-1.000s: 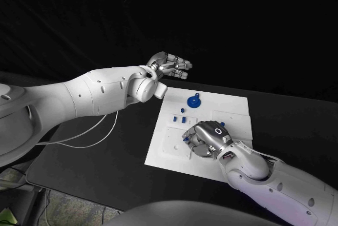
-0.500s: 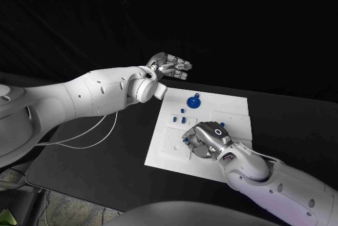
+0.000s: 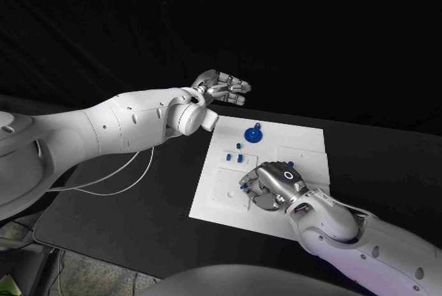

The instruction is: Assemble the parts on the task board

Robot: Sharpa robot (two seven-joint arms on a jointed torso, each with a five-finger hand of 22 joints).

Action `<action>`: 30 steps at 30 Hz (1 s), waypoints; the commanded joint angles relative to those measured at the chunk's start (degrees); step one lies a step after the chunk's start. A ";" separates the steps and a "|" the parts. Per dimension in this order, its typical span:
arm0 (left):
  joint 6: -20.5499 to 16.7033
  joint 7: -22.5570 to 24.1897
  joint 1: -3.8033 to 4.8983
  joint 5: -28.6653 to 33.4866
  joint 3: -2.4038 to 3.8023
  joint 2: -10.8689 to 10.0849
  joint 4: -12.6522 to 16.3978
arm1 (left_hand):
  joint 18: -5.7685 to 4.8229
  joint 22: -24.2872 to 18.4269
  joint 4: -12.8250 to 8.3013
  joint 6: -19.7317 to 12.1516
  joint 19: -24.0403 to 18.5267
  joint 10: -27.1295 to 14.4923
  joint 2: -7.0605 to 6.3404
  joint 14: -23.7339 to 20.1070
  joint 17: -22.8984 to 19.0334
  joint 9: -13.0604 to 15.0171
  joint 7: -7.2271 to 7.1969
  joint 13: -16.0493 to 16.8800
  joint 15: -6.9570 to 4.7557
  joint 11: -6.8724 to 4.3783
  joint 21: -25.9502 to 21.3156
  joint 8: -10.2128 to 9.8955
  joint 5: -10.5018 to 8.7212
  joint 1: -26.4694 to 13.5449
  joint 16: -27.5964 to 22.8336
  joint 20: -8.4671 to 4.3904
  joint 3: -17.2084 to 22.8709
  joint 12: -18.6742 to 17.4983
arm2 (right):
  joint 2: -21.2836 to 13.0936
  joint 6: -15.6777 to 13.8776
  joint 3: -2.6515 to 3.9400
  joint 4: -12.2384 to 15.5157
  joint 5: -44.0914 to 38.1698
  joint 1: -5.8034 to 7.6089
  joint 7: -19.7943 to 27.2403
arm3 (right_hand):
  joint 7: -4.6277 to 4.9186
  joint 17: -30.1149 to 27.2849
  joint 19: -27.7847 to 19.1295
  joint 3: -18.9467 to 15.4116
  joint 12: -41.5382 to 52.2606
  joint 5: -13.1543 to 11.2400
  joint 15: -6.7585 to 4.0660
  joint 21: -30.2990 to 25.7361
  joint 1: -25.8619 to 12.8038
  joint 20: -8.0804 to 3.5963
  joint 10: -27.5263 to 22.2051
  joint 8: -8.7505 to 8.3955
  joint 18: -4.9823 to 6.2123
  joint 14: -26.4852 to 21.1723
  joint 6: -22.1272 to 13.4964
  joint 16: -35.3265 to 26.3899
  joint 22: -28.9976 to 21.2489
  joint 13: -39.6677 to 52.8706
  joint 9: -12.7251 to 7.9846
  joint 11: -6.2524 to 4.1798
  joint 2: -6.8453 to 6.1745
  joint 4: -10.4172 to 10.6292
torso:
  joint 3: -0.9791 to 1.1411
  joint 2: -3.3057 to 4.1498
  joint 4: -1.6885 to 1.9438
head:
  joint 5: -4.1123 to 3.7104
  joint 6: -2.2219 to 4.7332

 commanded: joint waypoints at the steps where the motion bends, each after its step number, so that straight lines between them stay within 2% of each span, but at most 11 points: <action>1: 0.69 0.30 0.03 -0.17 0.04 0.10 0.07 | -0.61 -0.18 0.30 -0.16 -0.02 -0.38 0.50 -0.21 0.08 0.03 -0.12 0.08 0.22 0.01 0.13 -0.06 -0.32 0.07 -0.13 0.27 -0.15 -0.06 | -0.22 5.23 0.20 0.58 -0.71 0.21 -1.57 | -0.05 0.00 1.98 -0.25 0.28 -0.08 -0.38 0.18 0.31 -0.42 0.29 0.26 0.70 0.13 0.41 0.38 0.11 0.10 0.04 -0.04 0.14 0.11 | -0.02 0.02 0.01 | 0.04 -0.04; 8: 0.78 0.18 0.03 -0.20 0.04 0.07 0.10 | -0.61 -0.18 0.30 -0.16 -0.02 -0.38 0.50 -0.21 0.08 0.03 -0.12 0.08 0.22 0.01 0.13 -0.06 -0.32 0.07 -0.13 0.27 -0.15 -0.06 | -0.07 8.28 0.46 0.79 -2.08 0.47 -3.11 | -0.05 0.04 1.93 -0.25 0.28 -0.26 -0.38 0.34 0.39 -0.43 0.27 0.26 0.69 0.11 0.40 0.44 0.31 0.10 0.03 -0.03 0.20 0.02 | -0.01 0.04 0.12 | 0.21 -0.27; 19: 0.87 0.04 0.03 -0.29 0.04 0.03 0.16 | -0.61 -0.18 0.30 -0.16 -0.02 -0.38 0.50 -0.21 0.08 0.03 -0.12 0.08 0.22 0.01 0.13 -0.06 -0.32 0.07 -0.13 0.27 -0.15 -0.06 | 0.58 8.37 1.05 0.80 -3.05 0.59 -4.94 | -0.05 0.03 1.87 -0.10 0.27 -0.44 -0.38 0.38 0.34 -0.43 0.26 0.26 0.69 0.08 0.39 0.46 0.41 0.10 0.03 -0.03 0.21 0.03 | -0.03 0.05 0.13 | 0.44 -0.51; 27: 0.84 0.04 0.03 -0.31 0.04 -0.01 0.18 | -0.61 -0.18 0.30 -0.16 -0.02 -0.38 0.50 -0.21 0.08 0.03 -0.12 0.08 0.22 0.01 0.13 -0.06 -0.32 0.07 -0.13 0.27 -0.15 -0.06 | 0.75 7.78 2.20 1.33 -2.84 0.59 -5.18 | -0.06 0.01 1.89 0.11 0.27 -0.63 -0.39 0.41 0.23 -0.43 0.29 0.26 0.71 0.10 0.43 0.49 0.51 0.10 0.04 -0.04 0.17 0.08 | 0.00 0.02 0.07 | 0.59 -0.64; 30: 0.85 0.02 0.03 -0.33 0.04 0.00 0.17 | -0.61 -0.18 0.30 -0.16 -0.02 -0.38 0.50 -0.21 0.08 0.03 -0.12 0.08 0.22 0.01 0.13 -0.06 -0.32 0.07 -0.13 0.27 -0.15 -0.06 | 0.55 8.00 3.00 1.89 -2.34 0.60 -5.21 | -0.06 0.01 1.89 0.11 0.27 -0.63 -0.39 0.41 0.23 -0.43 0.29 0.26 0.71 0.10 0.43 0.49 0.51 0.10 0.04 -0.04 0.17 0.08 | -0.03 0.00 -0.02 | 0.64 -0.75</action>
